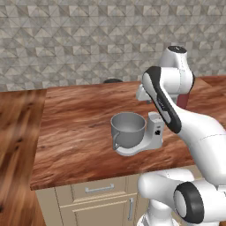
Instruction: Close the stand mixer head.
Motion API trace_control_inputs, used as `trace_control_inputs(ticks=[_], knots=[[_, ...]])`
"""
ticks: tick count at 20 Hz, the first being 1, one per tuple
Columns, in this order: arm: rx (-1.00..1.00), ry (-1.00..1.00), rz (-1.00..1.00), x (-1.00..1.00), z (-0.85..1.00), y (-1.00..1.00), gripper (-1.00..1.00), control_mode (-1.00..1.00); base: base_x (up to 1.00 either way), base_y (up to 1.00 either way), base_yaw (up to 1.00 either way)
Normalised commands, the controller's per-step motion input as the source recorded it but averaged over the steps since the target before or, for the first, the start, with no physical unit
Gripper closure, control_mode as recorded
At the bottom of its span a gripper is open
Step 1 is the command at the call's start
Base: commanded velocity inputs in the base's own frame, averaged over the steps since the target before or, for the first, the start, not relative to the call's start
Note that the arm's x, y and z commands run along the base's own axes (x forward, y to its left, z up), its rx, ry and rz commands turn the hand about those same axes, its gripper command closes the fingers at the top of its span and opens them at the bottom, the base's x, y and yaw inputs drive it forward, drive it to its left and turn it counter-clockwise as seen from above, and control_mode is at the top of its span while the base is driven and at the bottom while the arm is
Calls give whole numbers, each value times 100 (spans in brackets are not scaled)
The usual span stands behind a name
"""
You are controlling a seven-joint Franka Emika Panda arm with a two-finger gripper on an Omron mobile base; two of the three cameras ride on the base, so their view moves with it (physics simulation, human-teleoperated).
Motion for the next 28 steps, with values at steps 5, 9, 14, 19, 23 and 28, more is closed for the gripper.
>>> trace_control_inputs(ticks=[5, 9, 14, 19, 23, 28], knots=[[0, -6, 0, -14, 0, -32, -100, -100, 0, 0, 0], [0, -18, 3, -60, 1, -94, -100, -100, 0, 0, 0], [2, -27, 13, -58, 5, -100, -100, -100, 0, 0, 0], [8, -25, 22, -24, 17, -100, -100, -100, 0, 0, 0], [10, -4, 19, 9, 26, -91, -100, -100, 0, 0, 0], [2, -1, 18, 58, 4, -49, -100, -100, 0, 0, 0]])
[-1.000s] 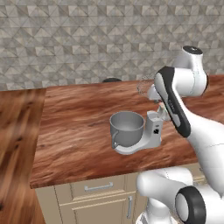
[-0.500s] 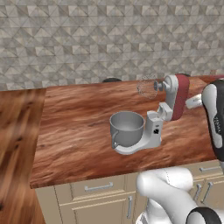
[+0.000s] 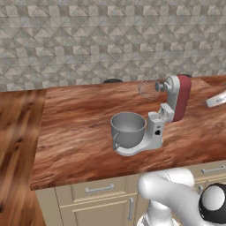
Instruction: Close the stand mixer head.
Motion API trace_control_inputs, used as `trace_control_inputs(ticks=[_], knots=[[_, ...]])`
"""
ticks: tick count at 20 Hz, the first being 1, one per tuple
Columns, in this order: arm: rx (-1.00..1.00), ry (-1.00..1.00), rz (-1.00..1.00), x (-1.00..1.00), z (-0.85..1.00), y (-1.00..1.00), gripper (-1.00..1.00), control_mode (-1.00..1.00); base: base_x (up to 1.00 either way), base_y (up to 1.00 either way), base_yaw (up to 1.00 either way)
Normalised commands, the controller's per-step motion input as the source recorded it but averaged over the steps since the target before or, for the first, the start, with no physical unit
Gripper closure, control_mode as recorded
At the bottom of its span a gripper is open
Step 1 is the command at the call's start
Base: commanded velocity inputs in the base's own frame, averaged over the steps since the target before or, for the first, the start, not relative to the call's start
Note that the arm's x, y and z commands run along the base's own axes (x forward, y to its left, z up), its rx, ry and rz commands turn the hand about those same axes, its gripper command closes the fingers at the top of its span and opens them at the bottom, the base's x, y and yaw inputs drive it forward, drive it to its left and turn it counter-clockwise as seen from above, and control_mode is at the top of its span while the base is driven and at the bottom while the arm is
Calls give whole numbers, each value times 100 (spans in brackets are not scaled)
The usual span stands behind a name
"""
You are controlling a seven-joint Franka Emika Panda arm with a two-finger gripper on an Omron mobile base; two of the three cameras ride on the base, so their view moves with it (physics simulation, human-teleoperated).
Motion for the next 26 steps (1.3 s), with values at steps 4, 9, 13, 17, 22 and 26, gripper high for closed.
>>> trace_control_inputs(ticks=[4, 9, 13, 17, 22, 26], knots=[[0, -5, 23, 81, 0, -13, -100, -100, 0, 0, 0], [0, -15, 27, 67, -15, 14, -100, -100, 0, 0, 0], [-1, -17, 35, 64, -50, 81, -100, -100, 0, 0, 0], [-12, -8, 39, 80, -61, 100, -100, -100, 0, 0, 0], [-15, 0, 43, 63, -64, 100, -100, -100, 0, 0, 0], [-36, -6, 40, 36, -100, 100, -100, -100, 0, 0, 0]])
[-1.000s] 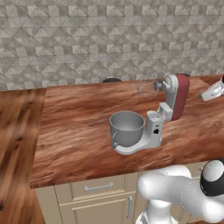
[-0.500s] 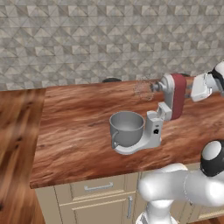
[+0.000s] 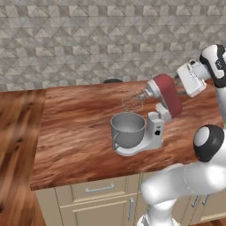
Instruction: Close the stand mixer head.
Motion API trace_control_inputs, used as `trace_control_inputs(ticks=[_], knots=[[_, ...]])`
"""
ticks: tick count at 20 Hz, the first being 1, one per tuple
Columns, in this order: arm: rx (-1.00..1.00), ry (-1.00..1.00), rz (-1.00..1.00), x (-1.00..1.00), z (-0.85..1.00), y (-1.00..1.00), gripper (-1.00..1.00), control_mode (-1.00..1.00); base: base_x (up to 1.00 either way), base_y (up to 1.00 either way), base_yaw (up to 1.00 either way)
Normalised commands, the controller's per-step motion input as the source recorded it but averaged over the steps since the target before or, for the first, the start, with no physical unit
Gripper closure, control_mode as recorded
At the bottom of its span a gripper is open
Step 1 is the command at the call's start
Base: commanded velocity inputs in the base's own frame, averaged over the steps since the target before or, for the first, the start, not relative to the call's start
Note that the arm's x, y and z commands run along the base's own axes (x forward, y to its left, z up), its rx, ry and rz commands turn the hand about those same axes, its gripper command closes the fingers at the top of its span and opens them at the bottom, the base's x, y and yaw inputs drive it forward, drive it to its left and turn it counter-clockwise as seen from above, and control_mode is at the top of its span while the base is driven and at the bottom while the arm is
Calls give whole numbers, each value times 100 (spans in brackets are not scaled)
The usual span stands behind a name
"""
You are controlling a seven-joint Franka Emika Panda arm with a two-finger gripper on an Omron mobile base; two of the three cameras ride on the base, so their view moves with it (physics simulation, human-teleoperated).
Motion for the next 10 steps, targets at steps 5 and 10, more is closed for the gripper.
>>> trace_control_inputs(ticks=[5, 10], knots=[[-36, -13, 22, 57, -100, 100, -100, -100, 0, 0, 0], [-23, -25, 10, 50, -90, 100, -100, -100, 0, 0, 0]])
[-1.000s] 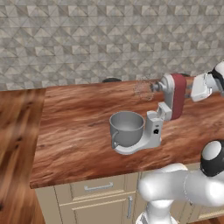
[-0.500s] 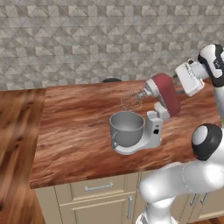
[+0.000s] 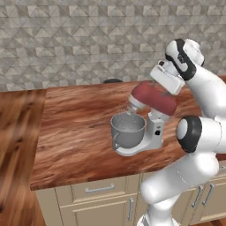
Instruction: Close the stand mixer head.
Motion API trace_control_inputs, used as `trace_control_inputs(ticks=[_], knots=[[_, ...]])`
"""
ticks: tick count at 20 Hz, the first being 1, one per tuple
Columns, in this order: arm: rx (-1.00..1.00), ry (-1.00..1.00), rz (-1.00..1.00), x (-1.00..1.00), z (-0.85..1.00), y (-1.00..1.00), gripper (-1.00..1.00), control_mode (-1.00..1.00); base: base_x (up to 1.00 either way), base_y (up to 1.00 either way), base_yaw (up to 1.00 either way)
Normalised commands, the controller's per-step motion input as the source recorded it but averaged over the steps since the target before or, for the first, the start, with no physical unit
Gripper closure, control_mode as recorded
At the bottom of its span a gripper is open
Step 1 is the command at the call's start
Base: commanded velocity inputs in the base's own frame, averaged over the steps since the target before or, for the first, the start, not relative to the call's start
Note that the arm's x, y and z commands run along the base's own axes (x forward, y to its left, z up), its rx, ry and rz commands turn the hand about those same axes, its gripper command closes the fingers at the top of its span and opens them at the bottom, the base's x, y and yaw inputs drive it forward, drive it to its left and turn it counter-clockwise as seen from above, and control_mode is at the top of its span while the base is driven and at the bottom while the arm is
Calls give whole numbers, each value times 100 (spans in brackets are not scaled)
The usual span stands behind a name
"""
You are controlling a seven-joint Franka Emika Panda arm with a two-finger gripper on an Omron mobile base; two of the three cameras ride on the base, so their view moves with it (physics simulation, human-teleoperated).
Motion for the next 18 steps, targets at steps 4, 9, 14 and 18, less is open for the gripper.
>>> trace_control_inputs(ticks=[4, 9, 14, 18], knots=[[-22, -25, 3, 10, -34, 100, -100, -100, 0, 0, 0], [-8, -31, -2, -40, -5, 88, -100, -100, 0, 0, 0], [-1, -5, 0, -16, 0, 15, -100, -100, 0, 0, 0], [0, 0, 0, 0, 0, 0, -100, -100, 0, 0, 0]])
